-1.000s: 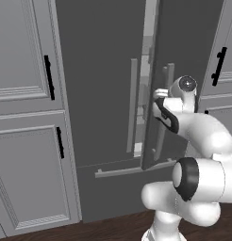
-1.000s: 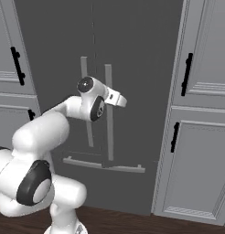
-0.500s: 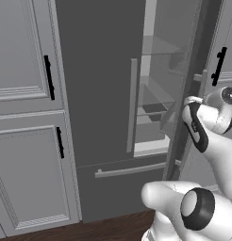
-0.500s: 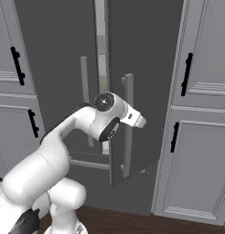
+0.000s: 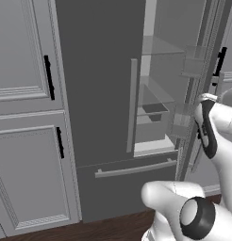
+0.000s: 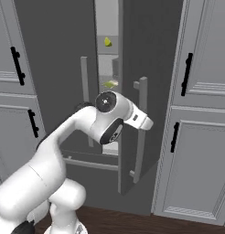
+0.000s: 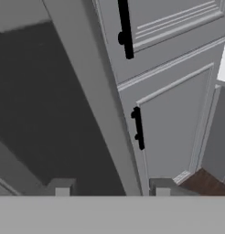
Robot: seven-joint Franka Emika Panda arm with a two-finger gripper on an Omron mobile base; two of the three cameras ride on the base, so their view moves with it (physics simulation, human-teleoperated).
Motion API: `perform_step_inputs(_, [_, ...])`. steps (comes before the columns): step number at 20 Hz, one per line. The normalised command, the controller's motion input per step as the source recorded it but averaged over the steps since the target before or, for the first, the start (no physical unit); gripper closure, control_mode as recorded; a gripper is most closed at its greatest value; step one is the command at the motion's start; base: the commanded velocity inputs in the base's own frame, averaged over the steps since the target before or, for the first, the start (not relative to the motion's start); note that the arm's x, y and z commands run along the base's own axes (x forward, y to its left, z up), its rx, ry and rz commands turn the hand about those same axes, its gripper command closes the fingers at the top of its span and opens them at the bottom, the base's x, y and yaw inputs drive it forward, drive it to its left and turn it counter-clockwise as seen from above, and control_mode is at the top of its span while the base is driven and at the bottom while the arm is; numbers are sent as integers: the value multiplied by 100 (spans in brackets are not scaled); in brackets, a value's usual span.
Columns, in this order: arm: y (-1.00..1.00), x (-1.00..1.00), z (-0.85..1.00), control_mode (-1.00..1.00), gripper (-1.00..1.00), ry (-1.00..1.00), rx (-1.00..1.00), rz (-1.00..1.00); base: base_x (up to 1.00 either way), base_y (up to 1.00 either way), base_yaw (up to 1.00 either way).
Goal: Grab a lemon wedge from the fridge and one ice cube from the ice bowl, and put them in the glass of lemonade.
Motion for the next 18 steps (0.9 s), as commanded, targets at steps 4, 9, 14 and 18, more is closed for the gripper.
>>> perform_step_inputs(4, [29,-82,92,-100,-100,-4,-7,3,0,0,0])
perform_step_inputs(9, [90,-21,48,-100,-100,2,-20,0,0,0,0])
perform_step_inputs(14, [100,39,-5,-100,-100,29,-38,0,0,0,0])
perform_step_inputs(18, [91,71,-38,-100,-100,46,-49,-2,0,0,0])
